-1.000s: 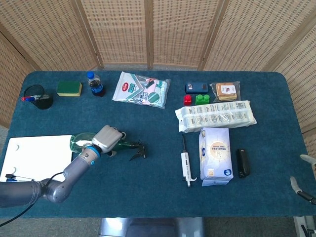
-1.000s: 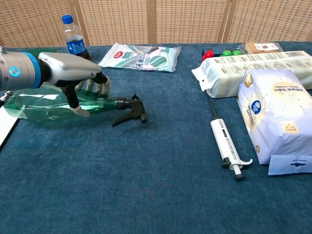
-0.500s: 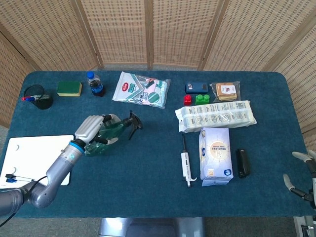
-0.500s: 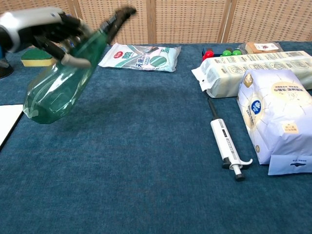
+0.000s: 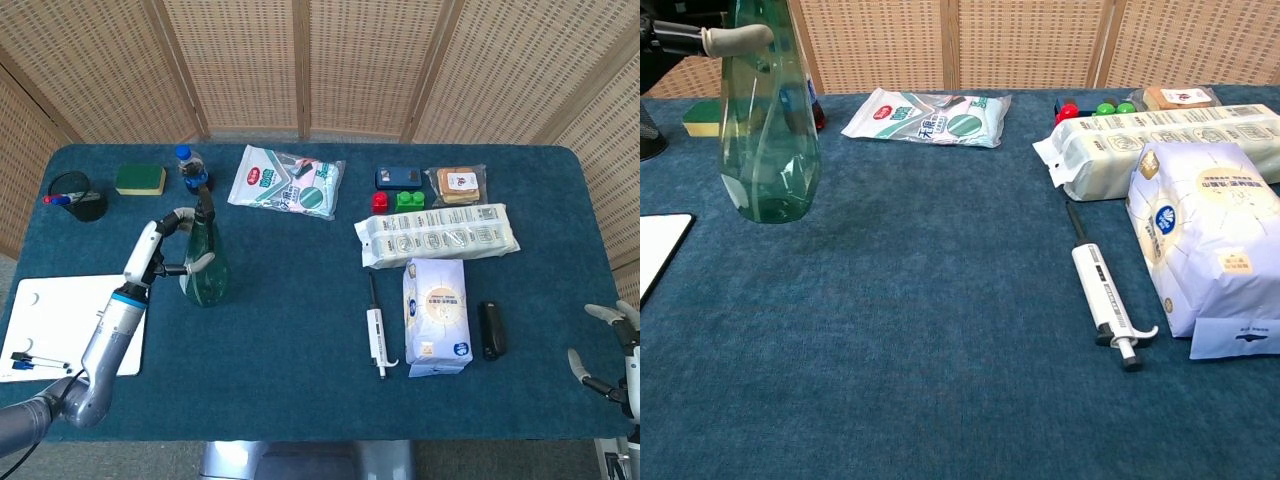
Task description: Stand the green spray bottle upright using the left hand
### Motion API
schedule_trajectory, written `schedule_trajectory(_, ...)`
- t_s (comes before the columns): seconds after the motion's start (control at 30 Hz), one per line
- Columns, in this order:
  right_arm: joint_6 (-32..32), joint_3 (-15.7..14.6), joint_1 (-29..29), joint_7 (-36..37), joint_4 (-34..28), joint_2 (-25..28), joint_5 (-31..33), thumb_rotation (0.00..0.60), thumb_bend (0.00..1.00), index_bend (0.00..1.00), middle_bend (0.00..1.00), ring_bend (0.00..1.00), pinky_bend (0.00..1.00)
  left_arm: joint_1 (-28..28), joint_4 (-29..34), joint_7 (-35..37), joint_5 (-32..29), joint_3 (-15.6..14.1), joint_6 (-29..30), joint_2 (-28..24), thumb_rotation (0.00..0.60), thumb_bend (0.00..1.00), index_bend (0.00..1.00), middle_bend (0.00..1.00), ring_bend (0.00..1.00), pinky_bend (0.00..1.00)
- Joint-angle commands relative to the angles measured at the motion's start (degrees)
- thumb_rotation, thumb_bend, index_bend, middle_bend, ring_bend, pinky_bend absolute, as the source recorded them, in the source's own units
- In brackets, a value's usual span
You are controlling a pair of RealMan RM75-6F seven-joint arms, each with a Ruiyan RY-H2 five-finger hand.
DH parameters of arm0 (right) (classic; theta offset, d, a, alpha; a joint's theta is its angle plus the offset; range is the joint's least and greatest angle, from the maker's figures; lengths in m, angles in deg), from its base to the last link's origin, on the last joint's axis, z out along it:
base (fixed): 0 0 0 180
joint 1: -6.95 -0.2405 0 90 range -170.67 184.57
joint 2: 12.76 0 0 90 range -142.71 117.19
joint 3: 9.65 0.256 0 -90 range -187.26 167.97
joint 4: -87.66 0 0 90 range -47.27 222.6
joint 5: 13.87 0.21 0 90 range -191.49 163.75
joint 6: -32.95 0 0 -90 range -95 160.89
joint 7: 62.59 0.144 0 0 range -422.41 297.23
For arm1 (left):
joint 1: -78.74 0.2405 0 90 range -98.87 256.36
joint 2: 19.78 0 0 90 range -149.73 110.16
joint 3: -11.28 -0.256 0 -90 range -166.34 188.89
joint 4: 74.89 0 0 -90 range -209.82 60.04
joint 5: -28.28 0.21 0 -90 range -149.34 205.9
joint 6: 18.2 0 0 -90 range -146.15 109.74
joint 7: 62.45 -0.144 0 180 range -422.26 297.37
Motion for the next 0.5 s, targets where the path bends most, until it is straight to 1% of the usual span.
schedule_trajectory(0.03,-0.1,0.0,0.0,0.0,-0.1,0.1,0.1,0.6,0.38,0.24,0.29,0.11,0.17,-0.1,-3.1,3.7,0.9,1.2,0.4,3.7,0.6,0.35,0.45,0.38,0.36,0.57)
schedule_trajectory(0.33,-0.4,0.0,0.4,0.4,-0.3,0.4,0.5,0.6,0.38,0.24,0.29,0.11,0.17,-2.4,-10.8,5.7,4.3,2.4,3.6,12.7,0.6,0.35,0.45,0.36,0.35,0.56)
schedule_trajectory(0.5,-0.7,0.1,0.7,0.8,-0.3,0.6,0.8,0.6,0.38,0.24,0.29,0.11,0.17,-3.8,-17.1,4.3,7.4,1.8,6.7,17.9,0.6,0.35,0.45,0.36,0.35,0.56)
